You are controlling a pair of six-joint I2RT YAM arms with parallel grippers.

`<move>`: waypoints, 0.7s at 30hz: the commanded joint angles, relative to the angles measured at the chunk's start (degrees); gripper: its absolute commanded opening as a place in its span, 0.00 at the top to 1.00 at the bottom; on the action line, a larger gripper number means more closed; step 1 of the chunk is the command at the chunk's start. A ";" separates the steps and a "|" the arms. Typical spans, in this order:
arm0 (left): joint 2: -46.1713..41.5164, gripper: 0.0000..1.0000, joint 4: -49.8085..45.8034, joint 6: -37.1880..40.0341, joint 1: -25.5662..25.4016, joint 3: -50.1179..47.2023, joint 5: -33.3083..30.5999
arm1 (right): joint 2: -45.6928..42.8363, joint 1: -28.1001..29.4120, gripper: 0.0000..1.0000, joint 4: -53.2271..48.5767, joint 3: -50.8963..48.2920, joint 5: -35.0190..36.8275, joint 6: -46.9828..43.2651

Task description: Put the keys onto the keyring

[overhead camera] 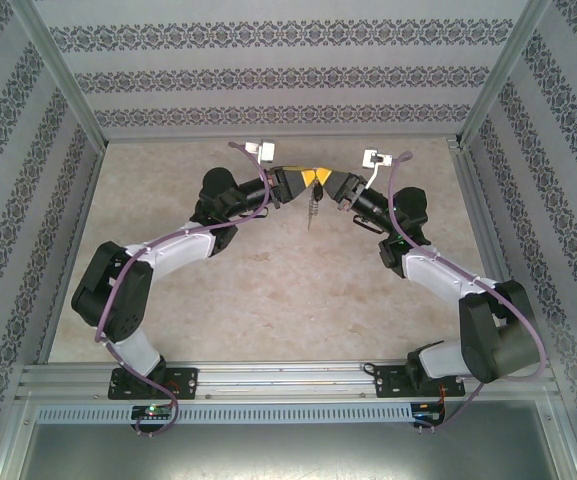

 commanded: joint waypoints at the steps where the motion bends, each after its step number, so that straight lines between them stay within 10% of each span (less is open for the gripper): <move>1: -4.78 0.63 -2.32 4.95 -0.08 -0.97 -0.58 | 0.69 -1.88 1.00 1.57 -0.01 -2.82 0.01; 4: -8.00 0.37 -8.23 9.66 0.70 -1.90 -2.12 | 0.97 -3.08 1.00 1.46 0.65 -5.02 0.79; 6: -10.11 0.00 -14.42 14.08 1.32 -1.57 -3.08 | 0.96 -3.35 1.00 0.50 1.46 -6.27 0.63; 12: -13.06 0.00 -30.12 25.51 2.64 1.89 -5.14 | 1.06 -3.53 1.00 -1.15 3.06 -7.76 0.14; 21: -18.11 0.00 -32.95 27.33 3.05 -1.92 -31.12 | 3.01 -3.58 1.00 -1.48 5.17 -10.45 0.20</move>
